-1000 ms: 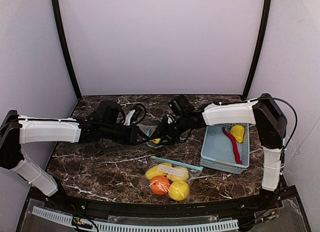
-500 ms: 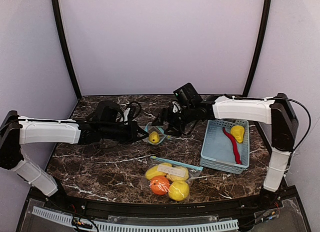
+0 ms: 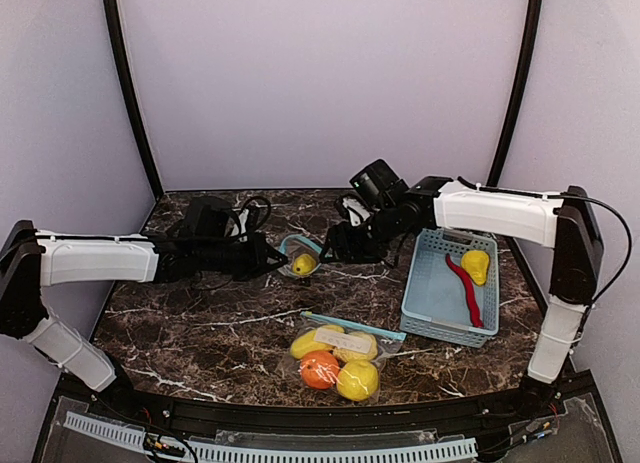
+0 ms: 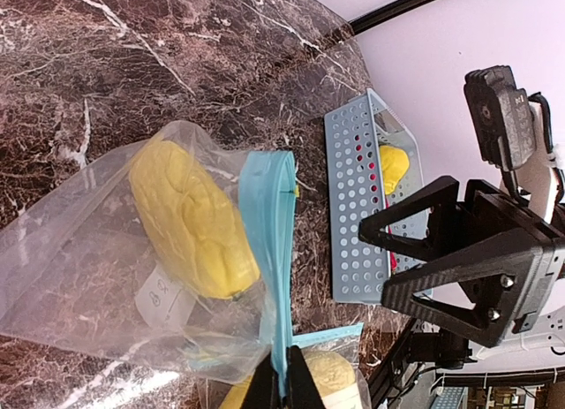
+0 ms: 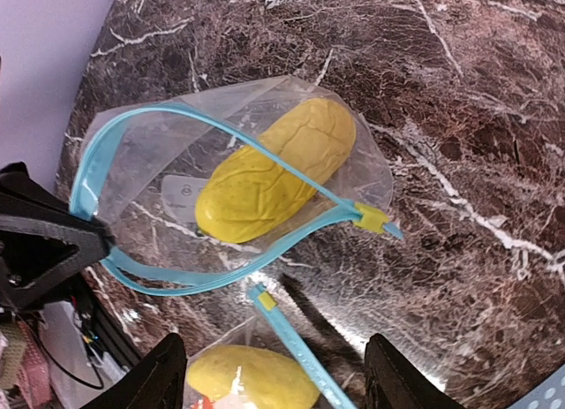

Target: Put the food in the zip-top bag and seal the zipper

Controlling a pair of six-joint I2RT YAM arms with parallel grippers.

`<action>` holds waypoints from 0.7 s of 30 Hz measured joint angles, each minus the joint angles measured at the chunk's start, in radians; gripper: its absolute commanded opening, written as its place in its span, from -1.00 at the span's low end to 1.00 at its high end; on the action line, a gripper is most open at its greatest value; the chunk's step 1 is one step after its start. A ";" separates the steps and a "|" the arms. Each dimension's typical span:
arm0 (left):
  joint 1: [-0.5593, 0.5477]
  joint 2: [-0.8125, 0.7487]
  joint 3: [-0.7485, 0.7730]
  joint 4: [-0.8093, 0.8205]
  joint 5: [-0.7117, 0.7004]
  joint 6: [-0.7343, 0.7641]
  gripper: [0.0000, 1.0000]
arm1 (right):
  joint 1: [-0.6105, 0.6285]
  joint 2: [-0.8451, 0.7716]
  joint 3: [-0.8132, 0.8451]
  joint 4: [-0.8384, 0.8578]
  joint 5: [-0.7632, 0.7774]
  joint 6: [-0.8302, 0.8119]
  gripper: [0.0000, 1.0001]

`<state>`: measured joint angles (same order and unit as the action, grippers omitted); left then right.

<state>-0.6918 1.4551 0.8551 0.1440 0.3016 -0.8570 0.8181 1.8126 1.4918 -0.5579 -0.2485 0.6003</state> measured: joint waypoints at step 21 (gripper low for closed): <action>0.009 -0.001 0.000 -0.033 0.000 0.007 -0.99 | -0.026 0.232 0.186 -0.027 0.029 -0.280 -0.34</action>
<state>-0.6830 1.4544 0.8547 0.1112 0.3019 -0.8497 0.7925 2.0441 1.6779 -0.5846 -0.2195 0.3202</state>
